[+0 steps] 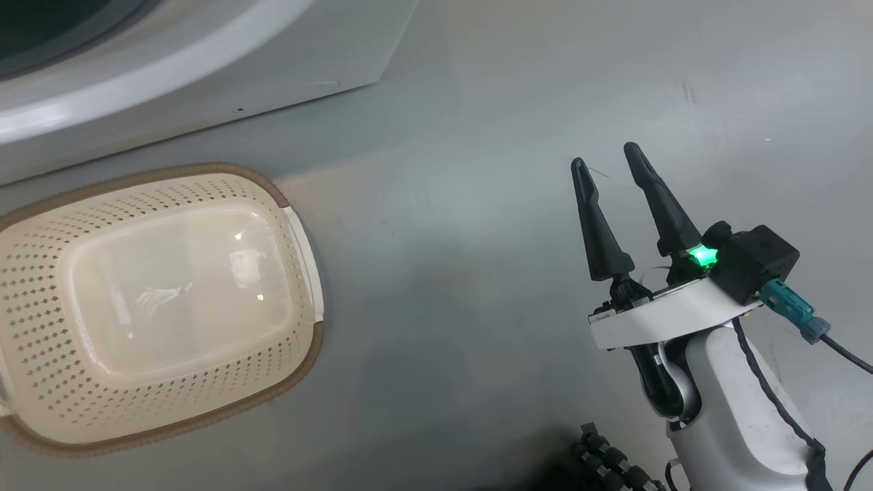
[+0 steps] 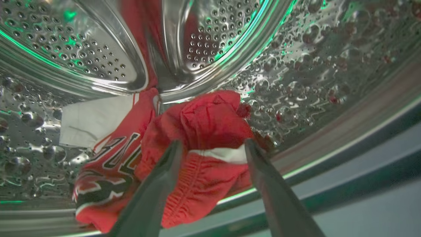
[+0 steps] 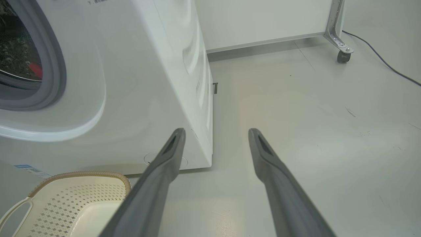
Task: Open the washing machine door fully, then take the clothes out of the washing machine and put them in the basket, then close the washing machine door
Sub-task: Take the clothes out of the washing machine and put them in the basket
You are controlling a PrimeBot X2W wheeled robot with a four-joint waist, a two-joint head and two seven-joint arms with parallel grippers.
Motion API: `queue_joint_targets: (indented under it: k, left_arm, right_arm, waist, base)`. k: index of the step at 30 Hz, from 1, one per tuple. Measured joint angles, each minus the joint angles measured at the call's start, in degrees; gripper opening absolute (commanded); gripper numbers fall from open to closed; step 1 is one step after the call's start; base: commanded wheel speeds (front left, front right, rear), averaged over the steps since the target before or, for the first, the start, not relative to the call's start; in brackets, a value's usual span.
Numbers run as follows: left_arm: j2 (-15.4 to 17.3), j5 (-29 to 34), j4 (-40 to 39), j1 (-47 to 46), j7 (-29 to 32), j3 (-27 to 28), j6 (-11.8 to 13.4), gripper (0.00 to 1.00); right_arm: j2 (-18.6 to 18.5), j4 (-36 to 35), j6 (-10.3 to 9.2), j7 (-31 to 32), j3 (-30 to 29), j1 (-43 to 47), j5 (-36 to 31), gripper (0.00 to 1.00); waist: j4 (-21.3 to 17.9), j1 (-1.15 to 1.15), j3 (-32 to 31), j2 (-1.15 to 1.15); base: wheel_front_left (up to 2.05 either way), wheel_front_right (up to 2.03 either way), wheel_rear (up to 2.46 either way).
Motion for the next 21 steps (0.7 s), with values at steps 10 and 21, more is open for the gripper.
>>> queue_joint_targets:
  k: [10,21]
  left_arm:
    - [3.52,0.09,2.41,-7.43,3.47,1.08,-0.11,1.00]
    - [5.38,-0.20,8.81,-10.10,9.70,0.94,-0.57,1.00]
  right_arm:
    - [0.02,-0.36,-0.01,0.00,2.20,-2.25,2.76,1.00]
    - [0.10,-0.26,-0.10,0.00,3.16,-3.50,4.46,1.00]
  waist:
    - [-2.76,0.00,3.57,0.00]
    - [-4.69,0.00,5.47,0.00]
  base:
    - [0.00,0.00,0.00]
    - [0.00,0.00,0.00]
